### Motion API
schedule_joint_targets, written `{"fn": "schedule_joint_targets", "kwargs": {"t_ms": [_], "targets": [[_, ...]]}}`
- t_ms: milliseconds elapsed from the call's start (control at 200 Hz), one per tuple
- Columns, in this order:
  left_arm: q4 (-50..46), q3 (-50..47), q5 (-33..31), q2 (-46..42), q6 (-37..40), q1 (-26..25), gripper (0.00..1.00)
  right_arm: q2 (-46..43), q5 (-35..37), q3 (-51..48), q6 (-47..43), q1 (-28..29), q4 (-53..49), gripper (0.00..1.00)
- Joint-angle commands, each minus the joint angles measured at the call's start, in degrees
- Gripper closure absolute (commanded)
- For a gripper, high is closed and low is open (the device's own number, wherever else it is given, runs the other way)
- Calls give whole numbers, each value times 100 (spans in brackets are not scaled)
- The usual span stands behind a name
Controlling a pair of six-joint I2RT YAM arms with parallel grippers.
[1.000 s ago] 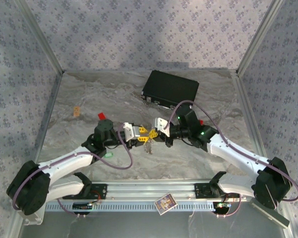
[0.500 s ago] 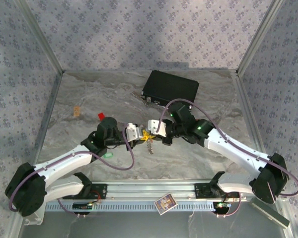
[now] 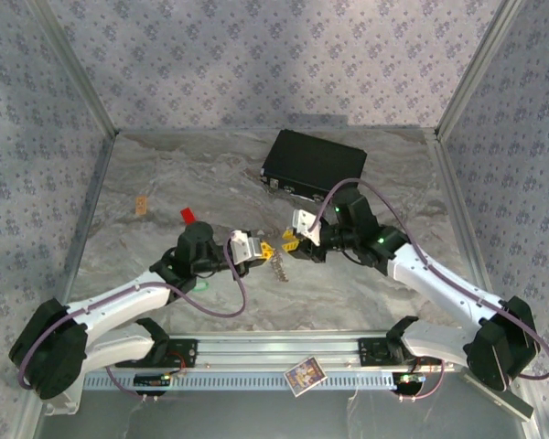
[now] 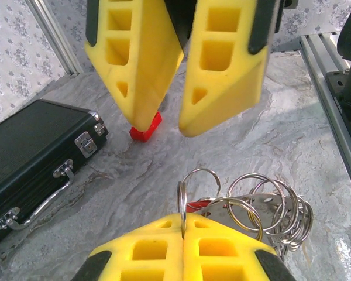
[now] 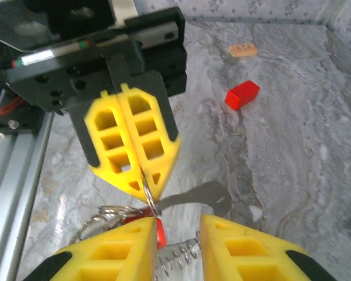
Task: Put the keys on the keyring
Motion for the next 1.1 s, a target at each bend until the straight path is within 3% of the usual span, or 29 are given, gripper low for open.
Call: {"fn": "schedule_joint_targets", "kwargs": {"t_ms": [0, 385, 884, 1019, 1094], "targets": [[625, -1, 40, -43, -151, -19, 100, -108, -420, -137, 390, 35, 478, 72], [694, 38, 150, 7, -206, -19, 100, 159, -231, -100, 376, 161, 439, 70], [776, 39, 384, 29, -225, -14, 100, 355, -156, 13, 200, 186, 366, 88], [814, 35, 414, 29, -225, -17, 100, 396, -226, 77, 114, 191, 255, 84], [809, 30, 420, 13, -225, -19, 100, 421, -258, 125, 71, 194, 169, 87]]}}
